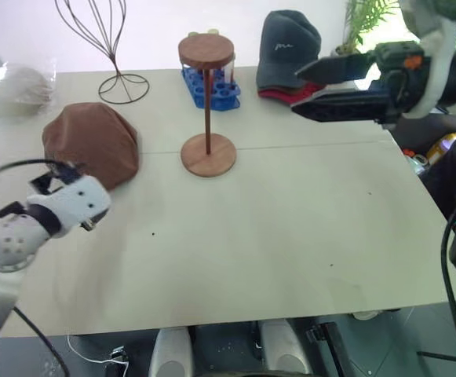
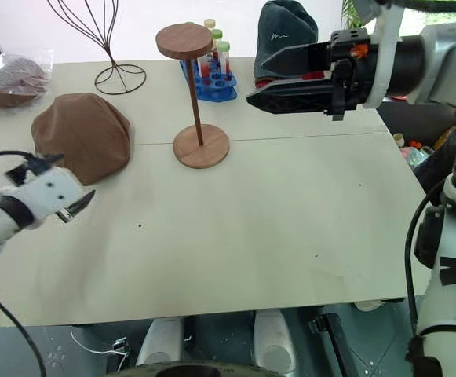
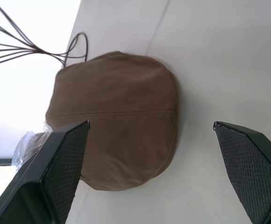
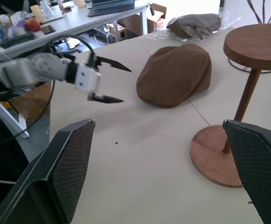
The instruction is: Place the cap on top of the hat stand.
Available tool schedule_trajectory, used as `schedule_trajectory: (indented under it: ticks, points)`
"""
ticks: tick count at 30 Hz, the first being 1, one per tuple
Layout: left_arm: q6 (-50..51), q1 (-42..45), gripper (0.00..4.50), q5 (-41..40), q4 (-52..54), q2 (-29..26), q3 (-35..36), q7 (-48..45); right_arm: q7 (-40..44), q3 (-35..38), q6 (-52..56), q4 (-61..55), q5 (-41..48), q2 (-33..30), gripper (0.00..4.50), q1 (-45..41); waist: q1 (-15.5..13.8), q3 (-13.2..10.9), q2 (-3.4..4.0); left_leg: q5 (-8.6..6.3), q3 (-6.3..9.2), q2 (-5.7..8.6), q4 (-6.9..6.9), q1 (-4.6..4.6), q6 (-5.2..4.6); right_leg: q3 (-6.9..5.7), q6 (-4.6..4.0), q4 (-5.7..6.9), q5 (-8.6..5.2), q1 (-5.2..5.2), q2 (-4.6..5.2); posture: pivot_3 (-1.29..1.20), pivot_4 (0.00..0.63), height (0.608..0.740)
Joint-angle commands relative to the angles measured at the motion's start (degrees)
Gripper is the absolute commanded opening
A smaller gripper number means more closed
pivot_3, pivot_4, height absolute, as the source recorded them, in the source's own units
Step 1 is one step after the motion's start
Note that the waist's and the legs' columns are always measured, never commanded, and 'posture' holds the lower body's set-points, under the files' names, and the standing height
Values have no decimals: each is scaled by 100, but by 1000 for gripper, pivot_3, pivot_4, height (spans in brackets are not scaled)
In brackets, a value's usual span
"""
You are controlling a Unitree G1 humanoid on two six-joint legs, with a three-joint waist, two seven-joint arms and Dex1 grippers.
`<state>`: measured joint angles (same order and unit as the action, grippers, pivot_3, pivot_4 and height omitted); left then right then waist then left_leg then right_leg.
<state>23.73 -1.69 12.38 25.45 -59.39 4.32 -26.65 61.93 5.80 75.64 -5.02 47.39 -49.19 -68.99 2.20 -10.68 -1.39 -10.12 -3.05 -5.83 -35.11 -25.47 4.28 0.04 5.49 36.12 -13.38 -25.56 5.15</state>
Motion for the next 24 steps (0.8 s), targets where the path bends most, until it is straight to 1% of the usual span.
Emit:
schedule_trajectory:
  ticks: [1, 3, 9, 13, 18, 21, 24]
  points:
    - [-244, 441, 4452, 741, -490, 173, -468, 355, -207, 274, 214, -268, 338, 7, 4500, -291, 3, 0, 1, 0, 0, 0, 0, 0, 0, 0, 0, 0, 0, 0, 0, 0, 150, 728]
    - [-277, 724, 4452, 1039, -880, 390, -723, 556, -311, 293, 294, -343, 451, 23, 4500, -360, -10, 0, 0, 0, 0, 0, -1, -1, -1, 0, 0, 0, 0, 1, 0, 0, 150, 728]
    - [-950, 1415, 4452, 1801, -2123, 895, -1310, 1184, -676, 421, 393, -440, 741, 108, 4500, -414, -115, 1, -1, 1, 2, 1, -6, -1, -2, 0, 2, 2, 1, 5, 0, 0, 150, 728]
    - [-1255, 1912, 4452, 1955, -3071, 1340, -1538, 1460, -872, 495, 387, -455, 885, 128, 4500, -402, -186, 4, 3, 2, 4, 0, -10, 3, -3, 0, 3, 12, 2, 6, -2, 0, 150, 728]
    - [-1543, 2628, 4452, 2222, -4303, 1673, -1729, 1838, -1059, 473, 276, -434, 913, 171, 4500, -385, -280, 11, 5, 3, 7, 1, -22, 9, -4, -1, 3, 16, 4, 17, -2, 0, 150, 728]
    - [-1711, 3067, 4452, 2273, -5008, 1807, -1777, 2078, -1134, 491, 244, -449, 947, 186, 4500, -341, -299, 12, 5, 3, 10, 1, -24, 9, -4, -1, 6, 20, 5, 18, -3, 0, 150, 728]
    - [-1898, 3474, 4452, 2441, -5539, 1811, -1880, 2291, -1186, 497, 232, -495, 993, 175, 4500, -277, -290, 13, 5, 4, 13, 1, -26, 8, -5, -1, 19, 21, 13, 17, -6, 0, 150, 728]
